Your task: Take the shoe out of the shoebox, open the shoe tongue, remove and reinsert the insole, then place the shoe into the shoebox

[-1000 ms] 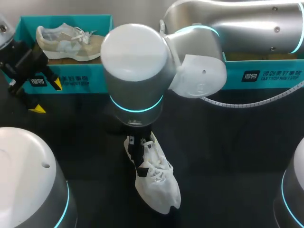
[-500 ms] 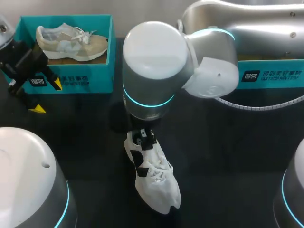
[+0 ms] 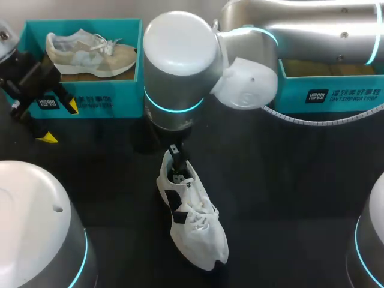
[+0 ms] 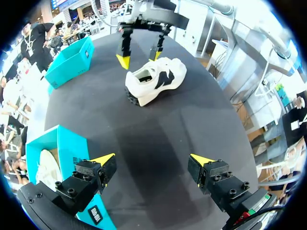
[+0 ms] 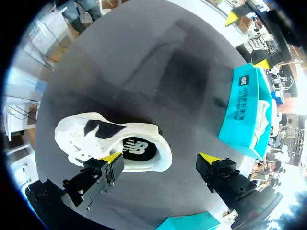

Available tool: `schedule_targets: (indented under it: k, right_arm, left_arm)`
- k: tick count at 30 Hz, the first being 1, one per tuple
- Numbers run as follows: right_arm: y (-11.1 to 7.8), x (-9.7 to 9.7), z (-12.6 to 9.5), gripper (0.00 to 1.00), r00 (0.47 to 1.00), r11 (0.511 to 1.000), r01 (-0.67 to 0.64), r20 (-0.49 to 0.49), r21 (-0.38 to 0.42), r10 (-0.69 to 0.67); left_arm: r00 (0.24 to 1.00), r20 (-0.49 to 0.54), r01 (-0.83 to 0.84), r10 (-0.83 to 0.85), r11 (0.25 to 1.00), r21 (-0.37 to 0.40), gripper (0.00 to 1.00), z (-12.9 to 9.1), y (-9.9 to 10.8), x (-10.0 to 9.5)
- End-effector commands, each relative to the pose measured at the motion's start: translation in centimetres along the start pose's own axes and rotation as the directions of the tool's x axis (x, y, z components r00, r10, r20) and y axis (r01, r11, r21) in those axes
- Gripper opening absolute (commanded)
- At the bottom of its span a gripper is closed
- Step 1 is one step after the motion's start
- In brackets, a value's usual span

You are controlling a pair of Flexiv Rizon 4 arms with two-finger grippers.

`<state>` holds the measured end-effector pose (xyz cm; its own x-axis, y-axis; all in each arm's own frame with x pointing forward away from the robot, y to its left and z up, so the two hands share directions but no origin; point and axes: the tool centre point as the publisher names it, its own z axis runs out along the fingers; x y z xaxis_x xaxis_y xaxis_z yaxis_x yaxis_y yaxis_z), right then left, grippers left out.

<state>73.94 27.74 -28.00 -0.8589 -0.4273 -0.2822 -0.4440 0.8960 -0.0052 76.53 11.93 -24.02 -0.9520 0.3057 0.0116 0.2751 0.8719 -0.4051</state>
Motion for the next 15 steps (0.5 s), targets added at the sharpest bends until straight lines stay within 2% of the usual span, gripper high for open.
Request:
schedule_targets:
  k: [1,15]
  right_arm:
    - [0.5,-1.0,2.9,1.00,1.000,1.000,0.005,-0.031,-0.010,-0.005]
    - [-1.0,-1.6,7.3,1.00,0.996,0.999,-0.032,-0.085,-0.006,0.032]
  left_arm:
    - [1.000,0.001,0.000,0.000,1.000,-0.002,1.00,0.0,0.0,0.1]
    - [1.000,0.001,0.000,0.000,1.000,-0.002,1.00,0.0,0.0,0.1]
